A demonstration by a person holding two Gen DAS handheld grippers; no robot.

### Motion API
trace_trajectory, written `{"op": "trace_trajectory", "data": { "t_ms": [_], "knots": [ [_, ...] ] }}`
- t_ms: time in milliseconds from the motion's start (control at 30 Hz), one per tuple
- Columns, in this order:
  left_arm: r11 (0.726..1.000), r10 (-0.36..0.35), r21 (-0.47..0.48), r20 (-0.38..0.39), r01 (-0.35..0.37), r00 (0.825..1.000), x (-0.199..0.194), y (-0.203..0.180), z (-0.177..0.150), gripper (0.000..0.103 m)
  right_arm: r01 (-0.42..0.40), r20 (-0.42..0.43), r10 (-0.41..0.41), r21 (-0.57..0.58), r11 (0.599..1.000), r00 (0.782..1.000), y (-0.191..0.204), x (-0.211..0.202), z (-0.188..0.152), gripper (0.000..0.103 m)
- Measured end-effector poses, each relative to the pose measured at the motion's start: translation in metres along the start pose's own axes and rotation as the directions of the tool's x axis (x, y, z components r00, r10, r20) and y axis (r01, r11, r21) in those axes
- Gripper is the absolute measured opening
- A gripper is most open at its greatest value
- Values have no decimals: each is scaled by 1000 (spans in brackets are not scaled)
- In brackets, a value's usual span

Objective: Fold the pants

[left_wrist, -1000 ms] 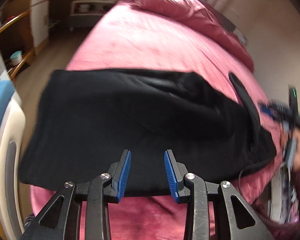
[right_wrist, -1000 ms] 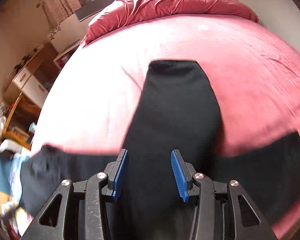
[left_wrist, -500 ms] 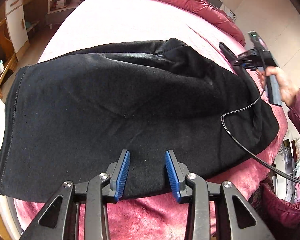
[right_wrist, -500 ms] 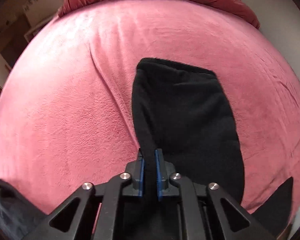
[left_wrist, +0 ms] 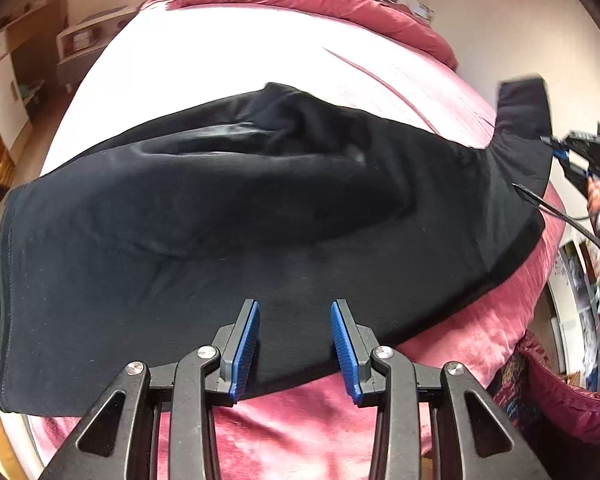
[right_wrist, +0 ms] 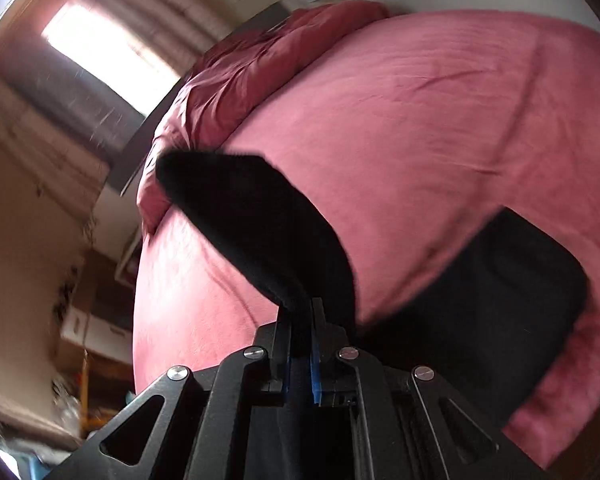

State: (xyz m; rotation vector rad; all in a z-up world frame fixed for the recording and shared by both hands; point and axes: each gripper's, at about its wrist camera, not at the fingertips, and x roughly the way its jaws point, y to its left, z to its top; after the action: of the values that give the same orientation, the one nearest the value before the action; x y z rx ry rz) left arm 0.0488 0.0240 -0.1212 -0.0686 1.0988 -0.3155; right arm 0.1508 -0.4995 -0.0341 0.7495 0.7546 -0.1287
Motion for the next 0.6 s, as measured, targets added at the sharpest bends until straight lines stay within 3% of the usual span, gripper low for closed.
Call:
{"op": "trace_trajectory", "data": {
  "t_ms": [133,267,433,600],
  "knots": [
    [998,9,55,-20,-8,1000,4,-15,3,38,34,4,-35,170,985,999,-80,-14,-24,7],
    [996,20,93,-38,-16,999,7,-27,4,38,82,-47,-73,261,962,996,-136,-9,-47,7],
    [990,29,139,-58,-21,998,16,-39,9,38,77,-65,-61,279,957,996,-158,7,-70,12],
    [986,30,164,-70,-18,997,26,-48,10,41,82,-26,-77,301,950,997,-164,-1,-53,25]
  ]
}}
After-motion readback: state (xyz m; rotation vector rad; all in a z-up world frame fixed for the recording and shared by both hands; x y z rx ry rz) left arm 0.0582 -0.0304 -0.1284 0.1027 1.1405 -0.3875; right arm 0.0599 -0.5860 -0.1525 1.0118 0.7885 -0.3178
